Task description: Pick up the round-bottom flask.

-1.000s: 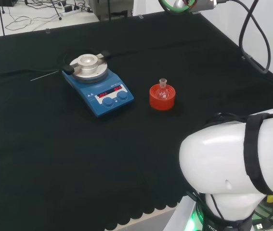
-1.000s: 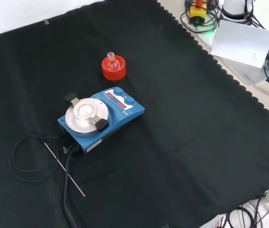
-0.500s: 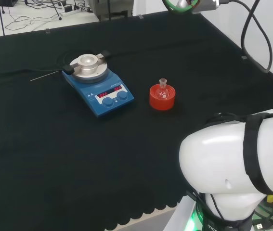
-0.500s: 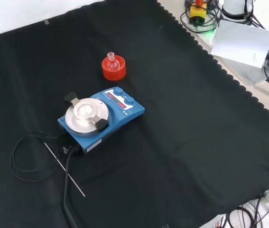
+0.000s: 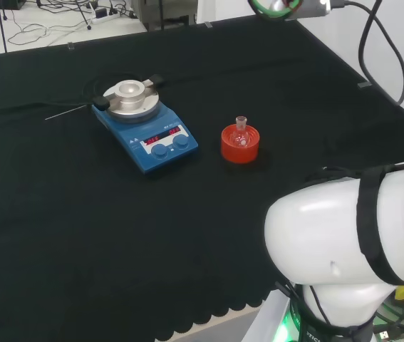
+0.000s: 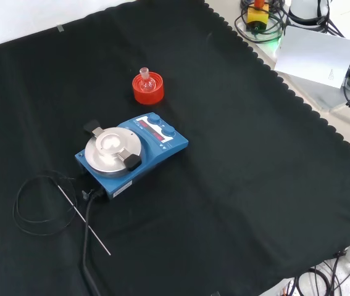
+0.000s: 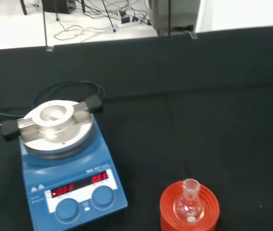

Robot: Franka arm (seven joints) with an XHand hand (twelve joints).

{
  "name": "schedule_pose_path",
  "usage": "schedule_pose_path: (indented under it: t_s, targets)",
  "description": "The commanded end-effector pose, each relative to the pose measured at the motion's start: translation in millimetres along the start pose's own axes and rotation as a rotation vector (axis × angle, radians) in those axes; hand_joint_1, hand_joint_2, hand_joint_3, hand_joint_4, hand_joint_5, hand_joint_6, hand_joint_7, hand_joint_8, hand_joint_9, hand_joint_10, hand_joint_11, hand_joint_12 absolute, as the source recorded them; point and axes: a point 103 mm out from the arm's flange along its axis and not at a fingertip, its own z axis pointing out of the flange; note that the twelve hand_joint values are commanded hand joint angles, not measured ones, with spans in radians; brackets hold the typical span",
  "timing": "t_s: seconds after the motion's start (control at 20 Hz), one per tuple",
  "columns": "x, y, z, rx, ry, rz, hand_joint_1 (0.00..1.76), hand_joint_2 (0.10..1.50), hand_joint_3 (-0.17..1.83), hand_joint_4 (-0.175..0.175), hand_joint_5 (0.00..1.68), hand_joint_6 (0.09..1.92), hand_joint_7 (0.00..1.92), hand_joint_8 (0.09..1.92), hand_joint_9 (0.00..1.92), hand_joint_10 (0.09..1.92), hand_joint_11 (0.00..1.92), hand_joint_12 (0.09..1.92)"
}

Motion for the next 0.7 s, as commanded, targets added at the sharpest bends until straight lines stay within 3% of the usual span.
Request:
schedule_pose_path:
  t_s: [0.05, 0.3, 0.5, 0.7]
  targets:
    - [-34.8, 26.6, 38.4, 0.040, 0.032, 0.057, 0.10, 1.31, 0.27, 0.017, 0.34, 0.20, 0.06, 0.50, 0.19, 0.63, 0.00, 1.29]
    - [-45.6, 46.0, 78.8, 0.038, 0.097, 0.096, 0.29, 1.24, 0.23, 0.014, 0.37, 0.20, 0.09, 0.51, 0.24, 0.64, 0.00, 1.33]
    - [-40.6, 69.6, 119.2, 0.056, 0.085, 0.101, 0.50, 1.13, 0.21, 0.010, 0.42, 0.18, 0.13, 0.52, 0.30, 0.65, 0.01, 1.39]
    - [-34.7, 94.4, 161.0, 0.096, 0.113, 0.103, 0.61, 0.98, 0.36, 0.007, 0.46, 0.09, 0.15, 0.54, 0.34, 0.65, 0.03, 1.40]
